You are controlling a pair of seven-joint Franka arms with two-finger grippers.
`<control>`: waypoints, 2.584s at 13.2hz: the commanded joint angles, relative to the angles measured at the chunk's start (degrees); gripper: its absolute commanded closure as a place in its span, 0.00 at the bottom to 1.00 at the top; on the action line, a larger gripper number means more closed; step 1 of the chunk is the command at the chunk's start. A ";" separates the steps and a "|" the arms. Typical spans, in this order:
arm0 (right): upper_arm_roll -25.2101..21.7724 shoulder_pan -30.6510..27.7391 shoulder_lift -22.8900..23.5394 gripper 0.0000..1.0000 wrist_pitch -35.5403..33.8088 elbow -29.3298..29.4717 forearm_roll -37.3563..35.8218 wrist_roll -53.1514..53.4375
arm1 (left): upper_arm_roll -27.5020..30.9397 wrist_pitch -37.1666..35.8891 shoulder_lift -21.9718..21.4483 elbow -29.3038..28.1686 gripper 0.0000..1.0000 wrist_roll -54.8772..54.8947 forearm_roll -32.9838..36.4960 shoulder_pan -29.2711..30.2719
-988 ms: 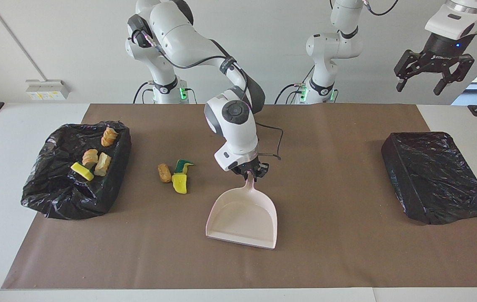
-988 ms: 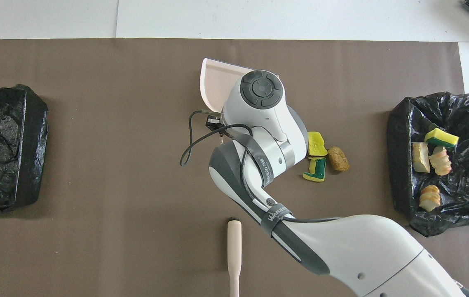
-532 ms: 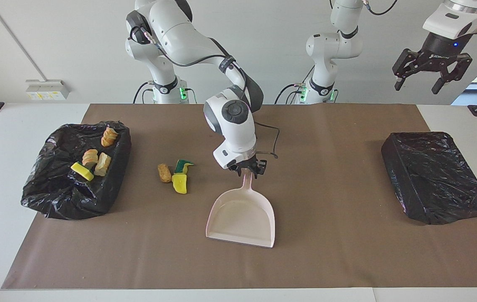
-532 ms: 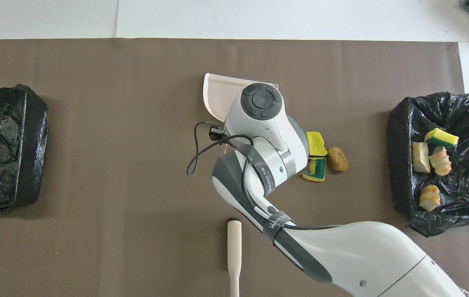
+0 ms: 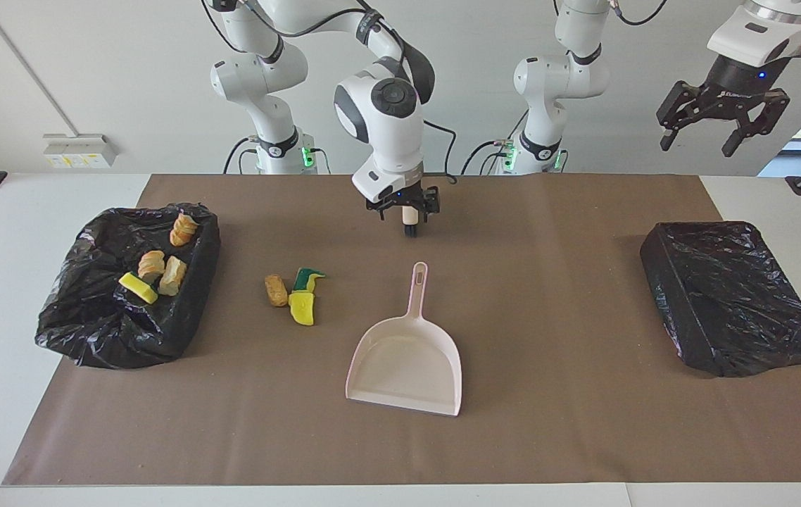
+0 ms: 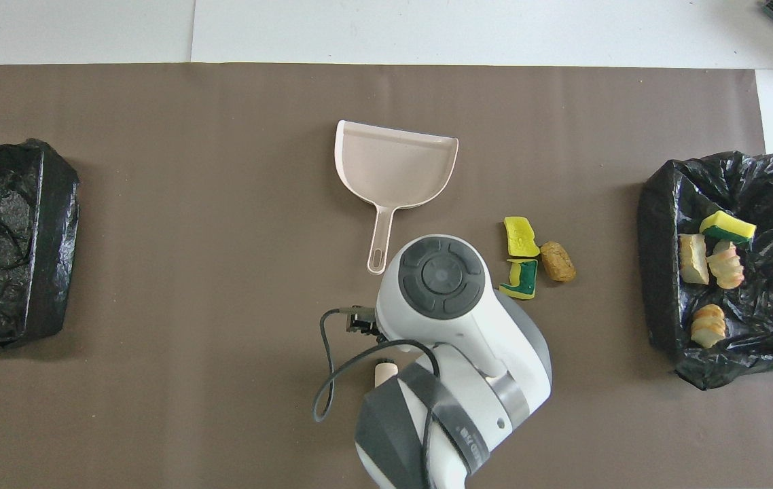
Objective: Sweep and dump trash in bin
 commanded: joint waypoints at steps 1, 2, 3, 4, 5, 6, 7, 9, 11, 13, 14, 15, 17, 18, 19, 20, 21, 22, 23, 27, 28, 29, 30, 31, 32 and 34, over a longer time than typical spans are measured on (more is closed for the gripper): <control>0.03 4.46 -11.17 0.00 2.95 -15.96 6.73 -1.79 | -0.05 0.28 -1.37 -1.38 0.00 0.02 0.11 -0.15; 0.11 5.53 -13.72 0.00 3.04 -19.48 10.07 -1.70 | -0.05 0.46 -1.46 -1.64 0.00 0.11 0.11 -0.15; 0.12 8.15 -14.70 0.00 3.92 -22.04 12.54 -0.83 | -0.14 0.55 -1.46 -1.64 0.00 0.37 0.11 -0.24; 0.12 10.44 -14.63 0.00 5.75 -23.54 14.65 0.31 | -0.23 1.07 -1.46 -1.64 0.00 0.46 0.03 -0.24; 0.12 12.55 -14.36 0.00 7.34 -24.95 15.54 1.89 | -0.40 1.77 -1.37 -1.64 0.00 0.46 0.02 -0.33; 0.12 13.62 -14.36 0.00 7.96 -26.27 15.64 2.08 | -0.58 2.47 -1.11 -1.64 0.00 0.37 0.11 -0.42; 0.12 13.80 -14.27 0.00 9.53 -27.76 15.72 1.99 | -0.58 2.66 -0.67 -1.73 0.00 0.37 0.11 -1.55; 0.12 14.94 -13.92 0.00 11.57 -29.00 15.81 2.17 | -0.67 4.84 -0.14 -2.77 0.00 0.37 0.11 -2.96; 0.12 14.86 -13.83 0.00 11.92 -29.53 15.81 2.17 | -0.58 7.74 1.51 -3.92 0.00 0.28 0.11 -6.03; 0.12 14.86 -13.75 0.00 12.36 -30.23 15.81 1.38 | -0.67 12.39 3.97 -5.50 0.00 0.02 0.29 -9.28; 0.12 14.86 -13.49 0.00 12.62 -30.24 15.81 1.11 | -0.58 14.50 6.08 -5.94 0.00 -0.50 0.72 -12.69; 0.12 15.03 -12.70 0.00 13.15 -30.24 15.81 1.11 | -0.67 17.22 8.36 -6.21 0.00 -2.16 0.64 -14.20; 0.12 16.17 -12.43 0.00 13.42 -30.50 15.81 1.29 | -0.67 24.24 9.78 -9.71 0.00 -6.81 0.55 -17.89; 0.12 16.70 -12.25 0.01 14.11 -30.94 15.81 1.37 | -0.67 26.80 11.18 -10.77 0.00 -9.10 0.55 -19.65; 0.12 17.14 -12.08 0.10 14.90 -31.20 15.81 1.55 | -0.75 28.22 12.24 -10.96 0.00 -10.43 0.55 -20.62; 0.12 17.14 -11.90 0.20 15.26 -31.20 15.81 1.55 | -0.67 29.19 13.73 -10.96 0.00 -10.79 0.55 -21.94; 0.12 17.14 -11.90 0.35 15.35 -31.20 15.81 1.20 | -0.67 30.59 16.18 -10.87 0.00 -12.27 0.73 -23.87; 0.12 17.14 -11.90 0.62 15.26 -31.12 15.81 1.90 | -0.58 33.74 18.64 -10.87 0.00 -17.07 0.73 -26.23; 0.12 17.23 -11.64 0.95 14.48 -30.59 15.81 2.25 | -0.58 36.73 20.23 -10.87 0.00 -21.47 0.73 -27.48; 0.03 17.06 -11.81 1.00 13.95 -30.15 15.81 1.38 | -0.67 43.86 25.25 -10.96 0.00 -31.07 0.64 -31.70; -0.06 17.06 -11.81 1.00 12.90 -29.54 15.73 1.38 | -0.67 44.23 26.48 -10.96 0.00 -31.44 0.73 -31.97; -0.15 16.71 -12.25 1.00 10.80 -28.75 15.38 1.38 | -0.58 45.45 28.93 -10.87 0.00 -32.49 0.73 -33.88; -0.41 16.27 -12.43 1.00 8.60 -27.79 14.94 1.03 | -0.58 47.03 30.26 -11.13 0.00 -33.98 0.81 -34.51; -0.59 14.79 -13.12 1.00 6.32 -27.34 14.85 0.07 | -0.58 47.48 30.44 -11.31 0.00 -34.34 0.99 -34.52; -0.59 12.86 -14.78 1.00 4.56 -27.42 14.76 -0.90 | -0.49 47.57 30.44 -11.40 0.00 -34.35 1.08 -34.43; -0.59 9.16 -17.43 1.00 1.04 -27.51 12.84 -2.13 | -0.40 47.48 30.44 -12.36 0.00 -34.26 1.25 -33.99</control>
